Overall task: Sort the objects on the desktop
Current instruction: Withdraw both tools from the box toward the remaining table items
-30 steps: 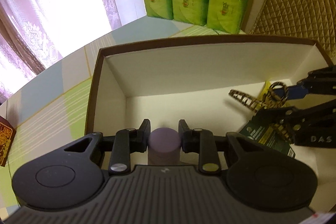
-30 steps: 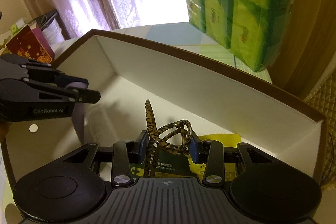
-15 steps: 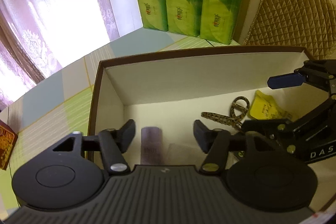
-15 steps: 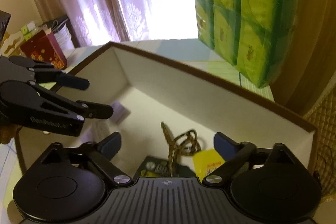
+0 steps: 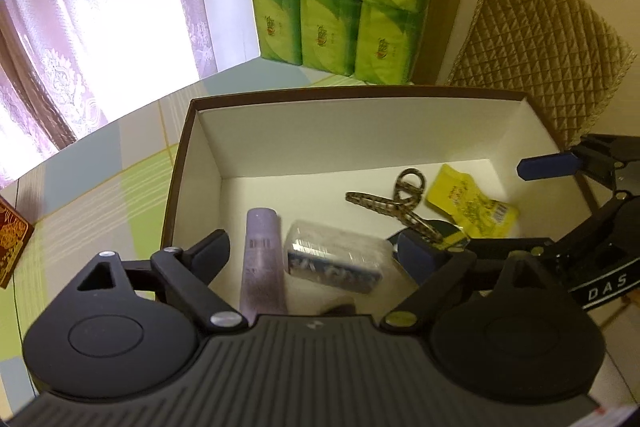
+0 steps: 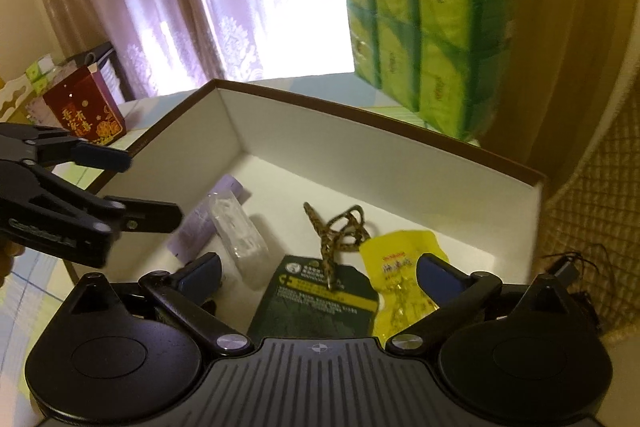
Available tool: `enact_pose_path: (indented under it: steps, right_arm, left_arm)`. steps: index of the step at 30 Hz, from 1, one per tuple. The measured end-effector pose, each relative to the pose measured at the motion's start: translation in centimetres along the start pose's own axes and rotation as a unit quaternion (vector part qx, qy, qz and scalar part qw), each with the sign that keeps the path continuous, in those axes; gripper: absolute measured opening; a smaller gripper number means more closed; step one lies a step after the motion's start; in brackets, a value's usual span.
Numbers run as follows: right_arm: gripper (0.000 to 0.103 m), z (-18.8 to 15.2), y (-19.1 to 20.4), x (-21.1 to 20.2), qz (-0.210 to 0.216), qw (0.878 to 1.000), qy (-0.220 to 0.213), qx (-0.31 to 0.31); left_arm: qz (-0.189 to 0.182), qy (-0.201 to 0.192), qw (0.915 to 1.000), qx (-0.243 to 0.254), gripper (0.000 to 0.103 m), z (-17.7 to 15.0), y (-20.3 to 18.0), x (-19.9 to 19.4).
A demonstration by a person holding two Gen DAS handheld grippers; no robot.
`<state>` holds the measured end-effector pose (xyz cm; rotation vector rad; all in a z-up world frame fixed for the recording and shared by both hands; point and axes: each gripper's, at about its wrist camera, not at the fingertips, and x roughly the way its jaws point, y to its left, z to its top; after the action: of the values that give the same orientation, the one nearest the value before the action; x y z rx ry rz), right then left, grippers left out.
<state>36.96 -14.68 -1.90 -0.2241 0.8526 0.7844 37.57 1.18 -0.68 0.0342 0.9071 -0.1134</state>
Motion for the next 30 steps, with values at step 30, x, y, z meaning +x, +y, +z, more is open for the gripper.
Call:
enact_pose_path:
  steps: [30]
  right_arm:
    - [0.101, -5.7, 4.2, -9.3, -0.039, 0.998, -0.039, 0.019]
  left_arm:
    - [0.057, -0.022, 0.9962, -0.061, 0.100, -7.9, -3.5, -11.7]
